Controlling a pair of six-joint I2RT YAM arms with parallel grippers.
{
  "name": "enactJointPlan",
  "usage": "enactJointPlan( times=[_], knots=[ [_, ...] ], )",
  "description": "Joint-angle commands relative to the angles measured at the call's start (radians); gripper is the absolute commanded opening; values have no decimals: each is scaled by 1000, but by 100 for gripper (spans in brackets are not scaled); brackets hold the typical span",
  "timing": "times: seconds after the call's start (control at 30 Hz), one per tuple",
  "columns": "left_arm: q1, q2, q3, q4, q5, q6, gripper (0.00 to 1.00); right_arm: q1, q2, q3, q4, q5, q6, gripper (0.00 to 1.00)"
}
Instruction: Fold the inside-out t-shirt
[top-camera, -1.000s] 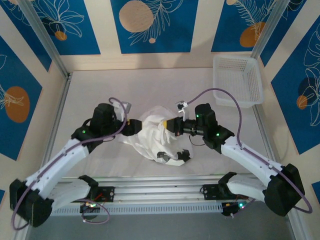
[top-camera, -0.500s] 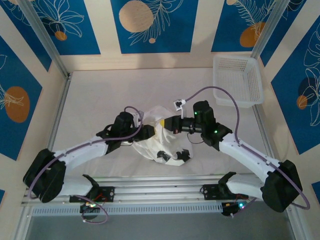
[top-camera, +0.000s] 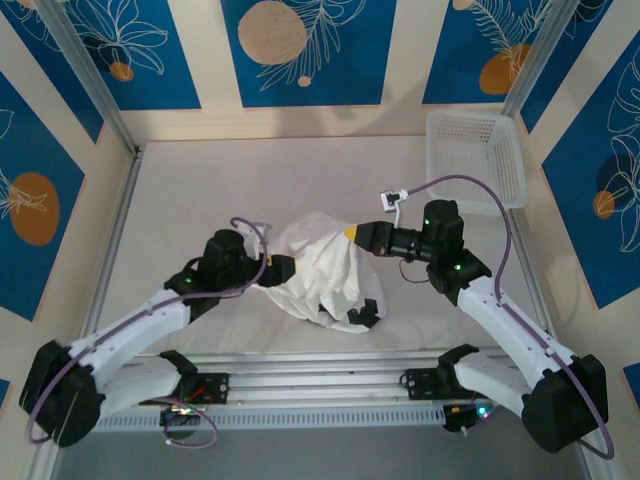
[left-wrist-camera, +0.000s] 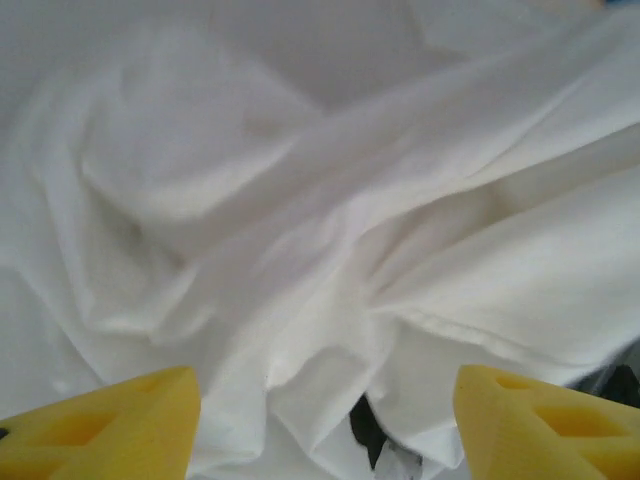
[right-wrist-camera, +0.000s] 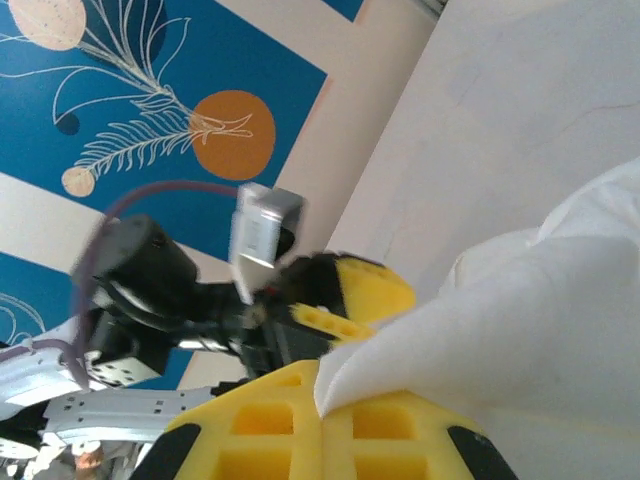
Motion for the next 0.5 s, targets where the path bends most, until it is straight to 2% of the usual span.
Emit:
enactJointPlan(
  times=[0.0,0.13,0.23,0.27,0.4,0.47],
  knots=[
    [-15,-57,77,-94,-42,320,61,11,6,7,26,-67,0,0],
    [-23,33,154,-48,106,373,62,37,21,38,4,-106,-33,0],
    [-29,147,226,-56,36,367,72,66,24,60,-14,-125,-62,0],
    [-29,185,243,-53,56,381,76,75,26,66,-23,-127,-71,0],
    [-32,303,259,8,253,466,86,96,25,91,-57,-125,-92,0],
    [-34,358,262,23,283,477,88,99,27,97,-63,-122,-93,0]
  ],
)
